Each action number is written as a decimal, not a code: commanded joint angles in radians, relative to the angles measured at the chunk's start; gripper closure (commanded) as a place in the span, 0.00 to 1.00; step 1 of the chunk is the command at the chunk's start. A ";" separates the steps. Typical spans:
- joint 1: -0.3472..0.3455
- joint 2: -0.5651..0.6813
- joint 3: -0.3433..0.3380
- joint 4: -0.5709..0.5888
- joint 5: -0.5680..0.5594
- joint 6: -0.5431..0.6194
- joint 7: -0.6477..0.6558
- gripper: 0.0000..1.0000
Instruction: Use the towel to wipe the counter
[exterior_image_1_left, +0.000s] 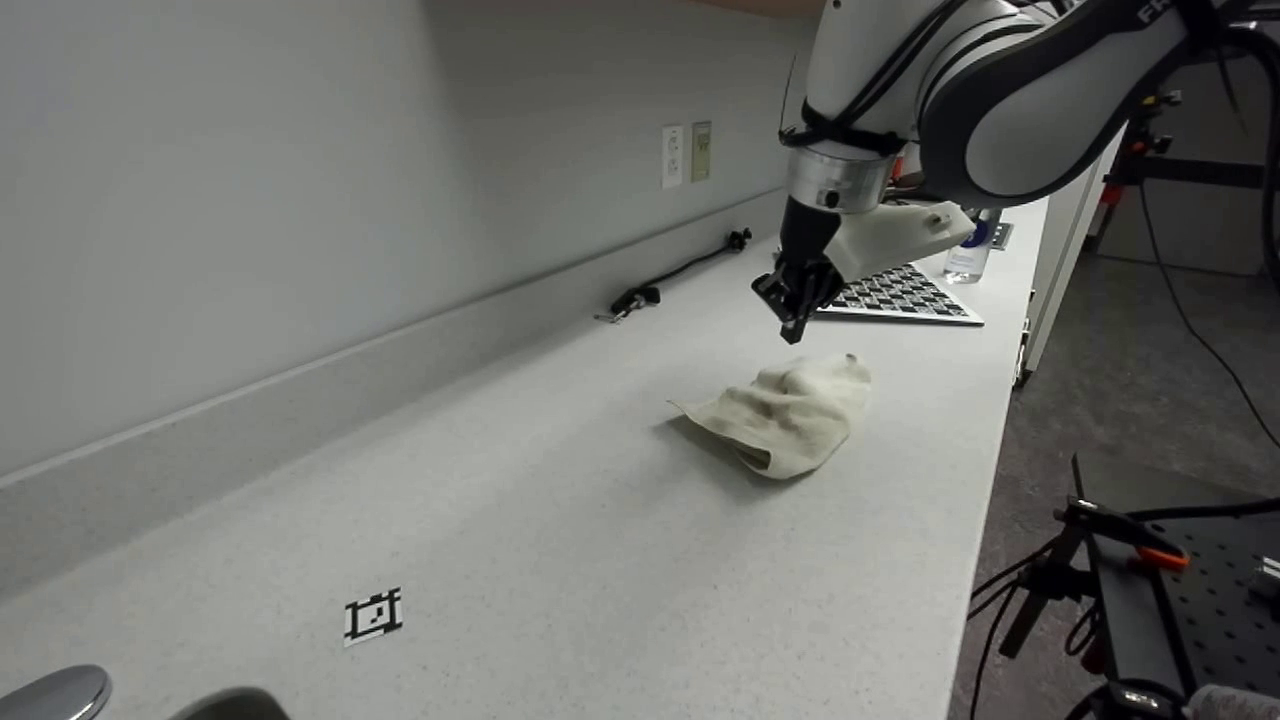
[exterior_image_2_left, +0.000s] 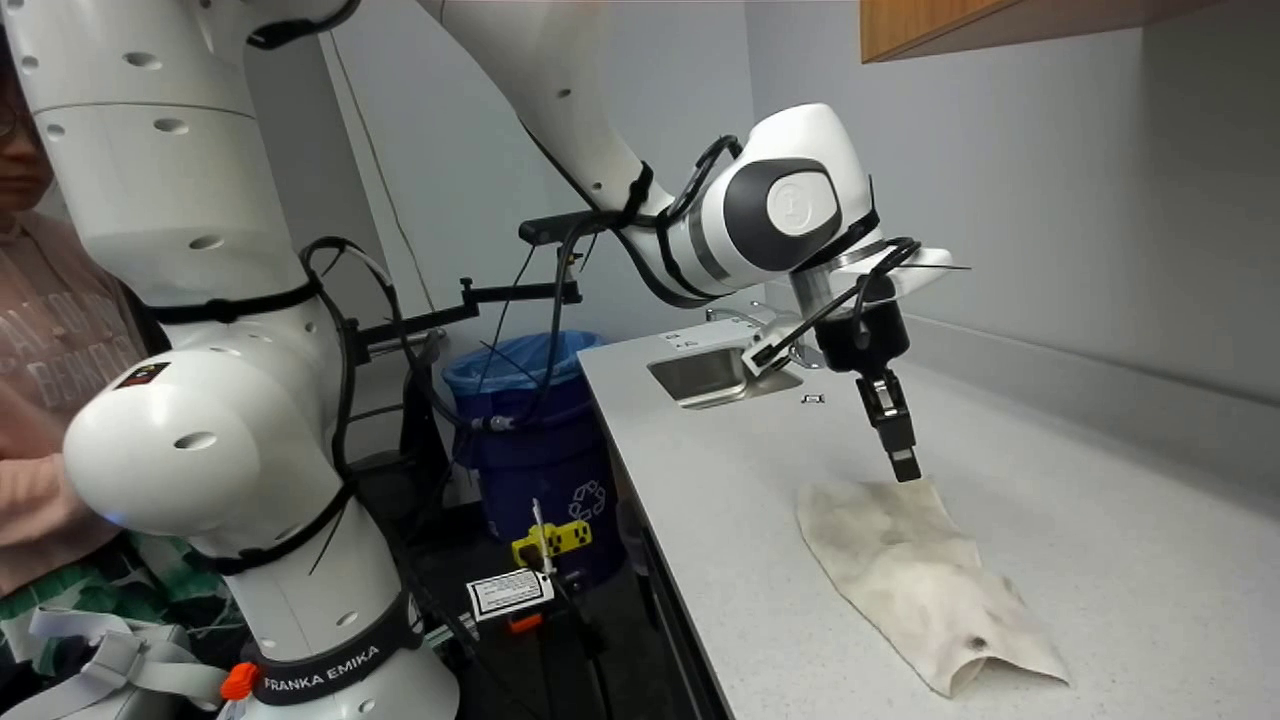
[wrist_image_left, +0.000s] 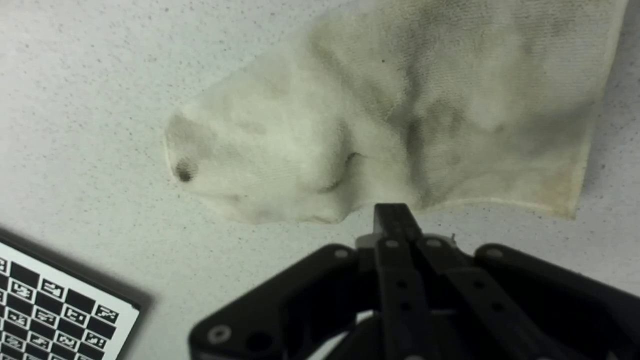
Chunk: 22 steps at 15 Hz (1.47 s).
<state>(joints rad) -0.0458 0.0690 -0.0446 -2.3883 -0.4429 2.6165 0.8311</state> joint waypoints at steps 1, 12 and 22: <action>0.012 0.052 -0.026 0.042 -0.032 -0.020 0.025 1.00; 0.064 0.314 -0.120 0.163 0.019 -0.050 0.009 1.00; 0.089 0.346 -0.034 0.222 0.251 -0.091 -0.173 1.00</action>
<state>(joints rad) 0.0051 0.3847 -0.1088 -2.1989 -0.2617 2.5479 0.7210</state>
